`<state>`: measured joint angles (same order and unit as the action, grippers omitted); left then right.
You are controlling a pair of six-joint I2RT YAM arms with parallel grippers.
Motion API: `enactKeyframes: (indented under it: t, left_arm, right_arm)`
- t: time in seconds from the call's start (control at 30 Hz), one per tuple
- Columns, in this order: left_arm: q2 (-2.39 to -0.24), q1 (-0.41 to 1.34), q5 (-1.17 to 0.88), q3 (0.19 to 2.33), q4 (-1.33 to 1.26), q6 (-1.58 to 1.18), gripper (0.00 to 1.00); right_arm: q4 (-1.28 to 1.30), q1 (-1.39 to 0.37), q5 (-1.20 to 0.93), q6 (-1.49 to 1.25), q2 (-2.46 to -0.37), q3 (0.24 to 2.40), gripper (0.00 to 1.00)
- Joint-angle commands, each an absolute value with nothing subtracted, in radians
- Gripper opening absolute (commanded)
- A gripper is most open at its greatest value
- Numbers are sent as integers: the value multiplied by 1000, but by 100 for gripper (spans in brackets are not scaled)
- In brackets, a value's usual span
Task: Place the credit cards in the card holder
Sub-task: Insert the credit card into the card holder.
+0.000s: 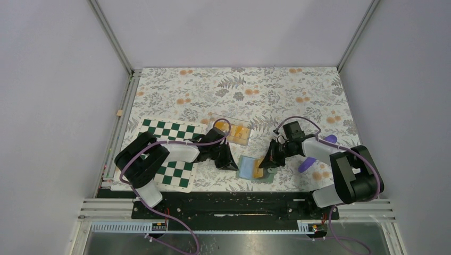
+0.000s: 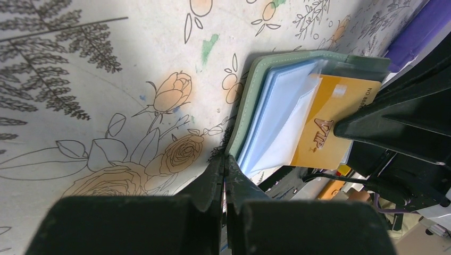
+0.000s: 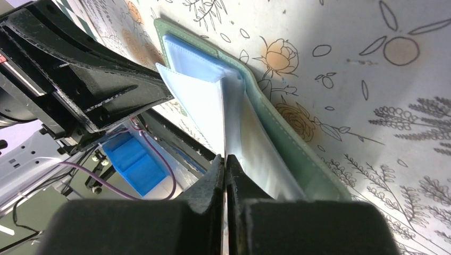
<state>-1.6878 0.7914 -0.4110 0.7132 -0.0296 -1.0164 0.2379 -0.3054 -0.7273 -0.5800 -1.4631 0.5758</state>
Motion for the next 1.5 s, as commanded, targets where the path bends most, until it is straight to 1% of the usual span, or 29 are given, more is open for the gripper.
enactKeyframes:
  t: [0.0,0.1,0.27,0.53,0.77,0.9,1.23,1.47]
  left_arm:
    - [-1740,796,-327,706,28,-976,0]
    - [-1740,796,-327,706,28,-976,0]
    - [-1743,796,-328,709,28,-974,0]
    - [-1757,796,-336,720,28,-970,0]
    - [-1762,796,-339,723,29,-968,0]
    - [-1767,796,-340,725,28,-966,0]
    - [-1775,796,-343,727,29,-965,0]
    - [-1780,796,-345,730,29,-963,0]
  right_arm:
    - [342,-299,-648,-516,-1405,618,0]
    - [359,-298,-621,-508,-1392,612,0]
    - [358,-298,-637,-500,-1401,610,0]
    - [291,-298,-802,-493,-1457,612,0]
    - [212,-298,-862,-519,-1482,599,0]
    - [213,-298,-832,-509,-1498,608,0]
    - [330,-297,-722,-416,-1521,691,0]
    - [303,-297,-710,-411,-1534,688,0]
